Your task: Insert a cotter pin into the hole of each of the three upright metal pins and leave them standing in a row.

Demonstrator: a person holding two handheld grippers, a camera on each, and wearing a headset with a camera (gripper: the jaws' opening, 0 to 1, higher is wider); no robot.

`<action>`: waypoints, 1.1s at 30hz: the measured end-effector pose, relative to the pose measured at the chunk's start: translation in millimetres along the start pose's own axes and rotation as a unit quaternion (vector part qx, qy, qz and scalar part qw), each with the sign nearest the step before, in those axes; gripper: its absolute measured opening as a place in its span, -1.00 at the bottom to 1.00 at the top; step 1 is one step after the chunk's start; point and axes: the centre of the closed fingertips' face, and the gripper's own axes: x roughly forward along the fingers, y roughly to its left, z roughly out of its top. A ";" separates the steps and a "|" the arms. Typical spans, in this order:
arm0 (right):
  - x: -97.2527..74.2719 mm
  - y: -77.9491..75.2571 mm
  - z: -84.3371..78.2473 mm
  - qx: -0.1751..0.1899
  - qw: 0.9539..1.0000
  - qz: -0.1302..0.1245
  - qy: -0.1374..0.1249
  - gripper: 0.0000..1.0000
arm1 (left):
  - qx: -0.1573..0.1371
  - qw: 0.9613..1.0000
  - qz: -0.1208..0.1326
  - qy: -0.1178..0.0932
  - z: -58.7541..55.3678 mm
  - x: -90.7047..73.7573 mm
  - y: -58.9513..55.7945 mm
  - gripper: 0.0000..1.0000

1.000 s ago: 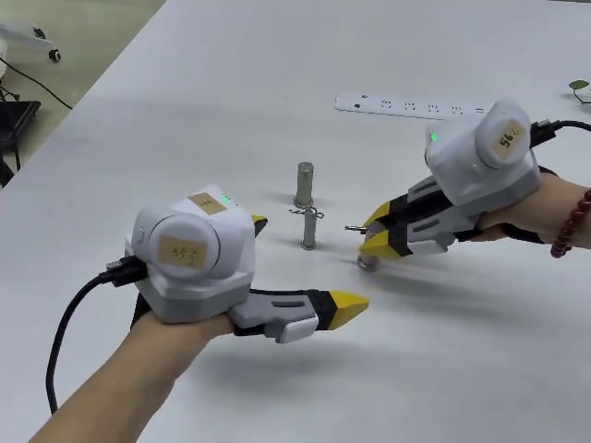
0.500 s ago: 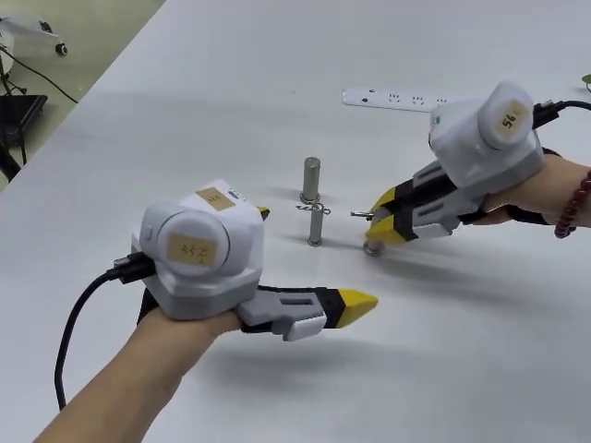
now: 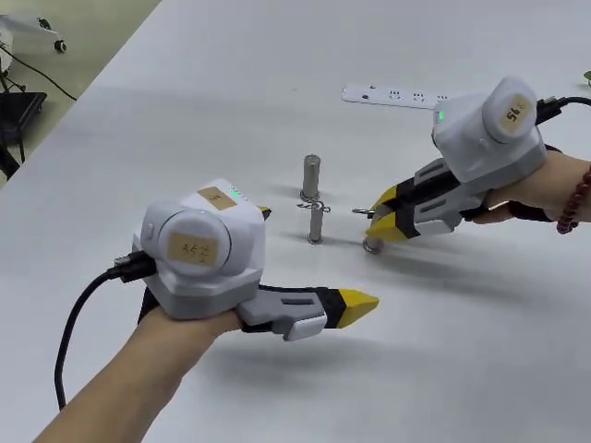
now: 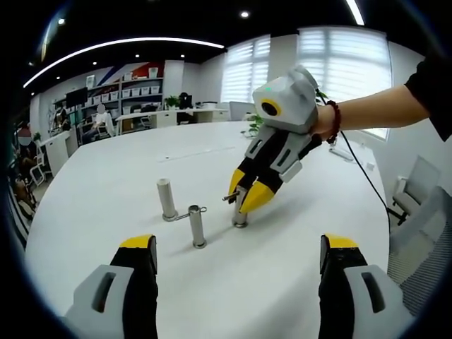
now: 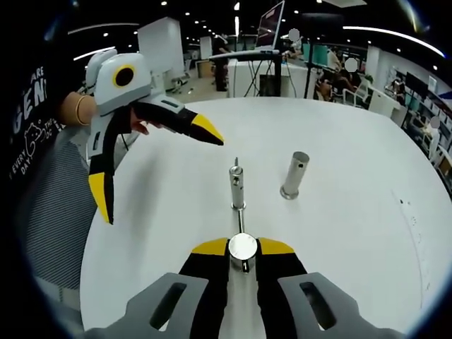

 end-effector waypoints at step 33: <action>1.0 5.5 -5.4 -0.014 1.000 0.005 0.013 -0.66 | 0.008 1.000 -0.004 0.003 -2.5 -0.6 -2.5 0.97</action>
